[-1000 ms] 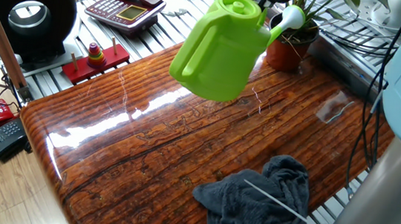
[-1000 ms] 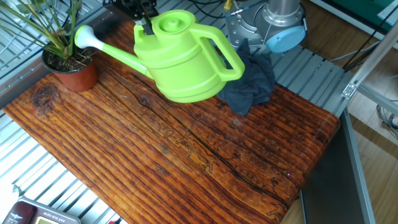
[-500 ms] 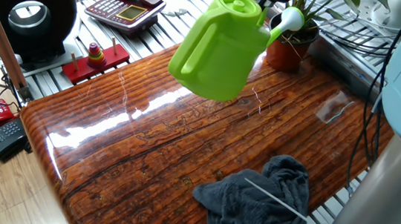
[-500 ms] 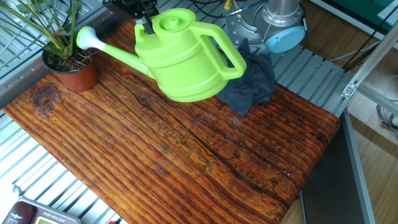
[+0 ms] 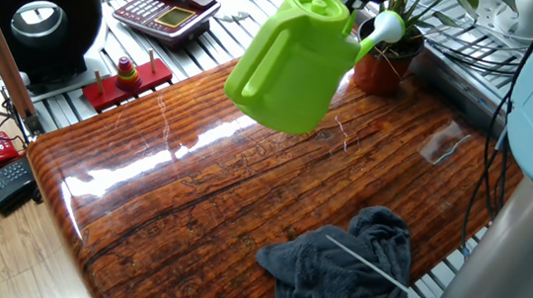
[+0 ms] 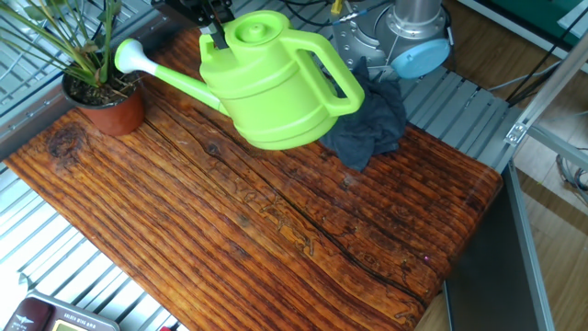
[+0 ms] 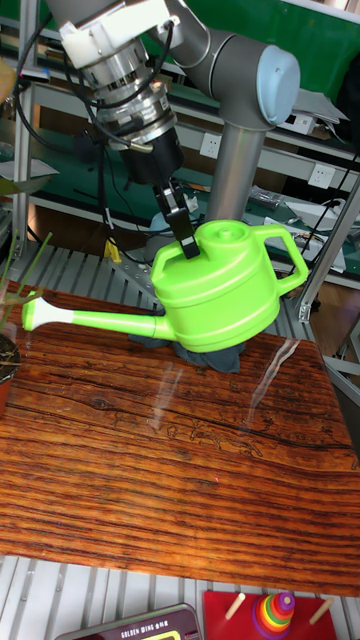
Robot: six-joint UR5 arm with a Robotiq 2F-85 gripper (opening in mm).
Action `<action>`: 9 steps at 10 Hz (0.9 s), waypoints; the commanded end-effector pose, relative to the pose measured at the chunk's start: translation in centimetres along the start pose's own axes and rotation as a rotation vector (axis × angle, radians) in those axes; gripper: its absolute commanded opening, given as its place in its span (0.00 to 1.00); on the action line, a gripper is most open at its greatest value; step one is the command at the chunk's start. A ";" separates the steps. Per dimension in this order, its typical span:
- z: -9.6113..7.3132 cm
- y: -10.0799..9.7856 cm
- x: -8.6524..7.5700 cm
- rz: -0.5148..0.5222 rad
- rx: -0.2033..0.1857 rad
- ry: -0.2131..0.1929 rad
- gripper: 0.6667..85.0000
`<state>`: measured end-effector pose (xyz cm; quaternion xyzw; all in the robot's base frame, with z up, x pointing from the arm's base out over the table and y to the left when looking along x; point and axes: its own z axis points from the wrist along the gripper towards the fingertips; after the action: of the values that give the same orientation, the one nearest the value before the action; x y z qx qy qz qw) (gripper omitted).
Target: Water the plant
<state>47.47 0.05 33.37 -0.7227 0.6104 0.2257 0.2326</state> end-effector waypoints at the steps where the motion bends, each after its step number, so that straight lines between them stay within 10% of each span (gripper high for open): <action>1: -0.4 0.4 1.1 -0.007 0.000 0.021 0.00; 9: -0.7 0.9 2.5 -0.017 -0.007 0.042 0.00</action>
<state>46.88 -2.43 32.18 -0.7325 0.6099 0.2123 0.2152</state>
